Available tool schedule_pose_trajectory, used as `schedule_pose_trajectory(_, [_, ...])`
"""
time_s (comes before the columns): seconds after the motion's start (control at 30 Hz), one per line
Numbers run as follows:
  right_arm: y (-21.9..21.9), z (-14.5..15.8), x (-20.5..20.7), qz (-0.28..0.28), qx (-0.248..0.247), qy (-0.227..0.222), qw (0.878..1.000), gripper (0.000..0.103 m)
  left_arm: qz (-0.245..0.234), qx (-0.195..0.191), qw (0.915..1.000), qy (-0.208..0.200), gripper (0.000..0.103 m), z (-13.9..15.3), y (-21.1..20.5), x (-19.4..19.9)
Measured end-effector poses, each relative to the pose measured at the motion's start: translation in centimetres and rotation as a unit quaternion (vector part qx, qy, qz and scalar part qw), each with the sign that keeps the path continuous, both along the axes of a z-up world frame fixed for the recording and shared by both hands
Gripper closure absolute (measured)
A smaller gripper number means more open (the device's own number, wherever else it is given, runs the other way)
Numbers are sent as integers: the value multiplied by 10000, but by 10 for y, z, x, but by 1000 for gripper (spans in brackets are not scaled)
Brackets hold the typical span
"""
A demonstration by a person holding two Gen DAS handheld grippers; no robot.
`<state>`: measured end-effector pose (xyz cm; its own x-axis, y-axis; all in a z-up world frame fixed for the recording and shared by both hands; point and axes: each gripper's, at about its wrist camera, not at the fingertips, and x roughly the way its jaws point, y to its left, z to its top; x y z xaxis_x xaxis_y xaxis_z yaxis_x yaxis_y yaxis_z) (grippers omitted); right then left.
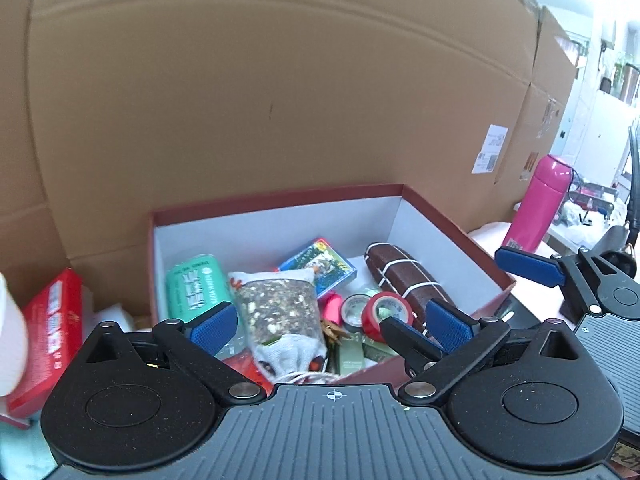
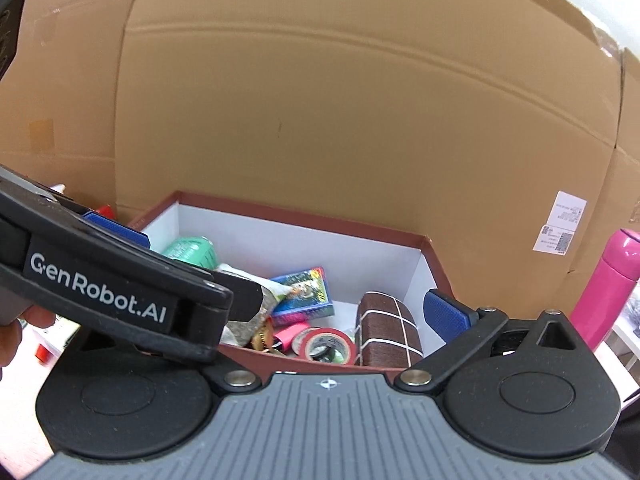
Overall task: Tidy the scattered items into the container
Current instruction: 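Withdraw the left tool and move it to the yellow medicine box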
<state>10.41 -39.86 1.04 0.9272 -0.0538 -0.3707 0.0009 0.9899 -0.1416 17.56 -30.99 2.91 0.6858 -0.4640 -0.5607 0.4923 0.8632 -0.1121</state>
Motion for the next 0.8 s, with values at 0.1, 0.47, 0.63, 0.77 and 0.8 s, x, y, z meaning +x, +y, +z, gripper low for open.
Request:
schedule_pose_trajectory(0.1, [12, 0, -10, 18, 50, -92, 9999, 0, 36, 0, 9999, -113, 0, 2, 13, -13])
schedule_pose_trajectory(0.47, [70, -8, -46, 504, 191, -110, 9985, 0, 443, -176, 9986, -226, 0, -18, 92, -74])
schedule_pose_trajectory(0.63, [112, -18, -67, 896, 568, 155, 9942, 0, 578, -124, 9982, -104, 0, -35, 134, -95])
schedule_pose_trajectory(0.77, [145, -37, -71, 1083, 685, 436, 9908, 0, 767, -38, 9970, -16, 0, -50, 160, -103])
schedule_pose_trajectory(0.8, [152, -40, -73, 1109, 681, 495, 9903, 0, 807, -46, 9967, 35, 0, -54, 167, -104])
